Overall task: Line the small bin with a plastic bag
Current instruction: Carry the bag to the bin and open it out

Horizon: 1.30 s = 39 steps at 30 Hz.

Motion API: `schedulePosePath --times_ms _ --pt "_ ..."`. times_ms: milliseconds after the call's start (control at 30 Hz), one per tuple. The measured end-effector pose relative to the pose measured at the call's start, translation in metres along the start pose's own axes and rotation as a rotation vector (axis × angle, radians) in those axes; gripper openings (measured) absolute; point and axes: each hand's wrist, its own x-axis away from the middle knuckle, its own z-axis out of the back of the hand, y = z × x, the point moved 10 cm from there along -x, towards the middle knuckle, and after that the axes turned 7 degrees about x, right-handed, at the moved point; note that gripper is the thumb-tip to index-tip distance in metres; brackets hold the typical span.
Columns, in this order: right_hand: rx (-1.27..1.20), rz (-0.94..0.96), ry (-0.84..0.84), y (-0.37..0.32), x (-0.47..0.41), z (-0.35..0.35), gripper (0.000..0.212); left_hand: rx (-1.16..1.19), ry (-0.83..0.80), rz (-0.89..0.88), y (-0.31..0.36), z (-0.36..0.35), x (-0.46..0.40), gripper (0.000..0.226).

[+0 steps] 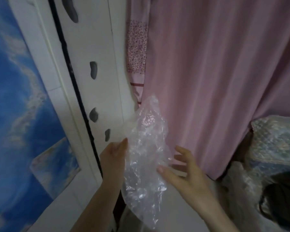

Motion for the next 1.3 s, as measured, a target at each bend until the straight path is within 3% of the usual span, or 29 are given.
schedulePosePath --times_ms 133,233,333,433,500,600,667,767,833,900,967,1133,1233,1300 --pt "0.041 0.041 0.057 0.019 -0.079 -0.014 0.048 0.030 -0.010 0.124 -0.036 -0.023 -0.038 0.037" --pt "0.037 0.124 -0.001 0.023 -0.139 -0.031 0.028 -0.017 0.019 0.241 -0.068 -0.027 -0.066 0.029" --pt "0.047 0.238 -0.113 0.017 -0.188 -0.060 0.030 -0.115 0.098 0.261 -0.080 -0.019 -0.084 0.041" --pt "0.045 0.344 -0.231 0.008 -0.221 -0.094 0.034 -0.320 0.362 -0.008 -0.043 0.002 -0.079 0.062" --pt "0.039 0.417 -0.318 0.002 -0.229 -0.117 0.041 -0.408 0.425 -0.075 -0.030 -0.002 -0.071 0.049" --pt "-0.061 0.481 -0.519 -0.002 -0.223 -0.147 0.051 -0.209 0.313 0.097 -0.048 -0.033 -0.067 0.052" --pt "-0.121 0.524 -0.668 -0.007 -0.213 -0.159 0.056 -0.121 0.313 0.172 -0.060 -0.042 -0.062 0.042" --pt "-0.159 0.575 -0.924 -0.010 -0.196 -0.169 0.060 -0.099 0.535 0.202 -0.064 -0.015 -0.046 0.014" --pt "-0.217 0.592 -0.965 -0.020 -0.203 -0.161 0.052 -0.092 0.593 0.209 -0.063 0.004 -0.035 0.006" --pt "-0.269 0.674 -0.848 -0.044 -0.229 -0.147 0.043 -0.106 0.529 0.229 -0.057 0.012 -0.030 0.019" --pt "-0.173 0.916 -0.785 -0.082 -0.239 -0.149 0.046 -0.134 0.441 0.247 -0.050 0.019 -0.027 0.029" --pt "0.444 1.373 -1.162 -0.095 -0.201 -0.243 0.078 -0.168 0.219 0.251 -0.029 0.028 -0.030 0.022" --pt "0.644 1.417 -1.260 -0.072 -0.196 -0.274 0.056 -0.276 0.101 0.254 -0.018 0.036 -0.027 0.022" --pt "0.593 1.377 -1.297 -0.064 -0.195 -0.277 0.031 -0.277 0.146 0.256 -0.011 0.053 -0.022 0.023"
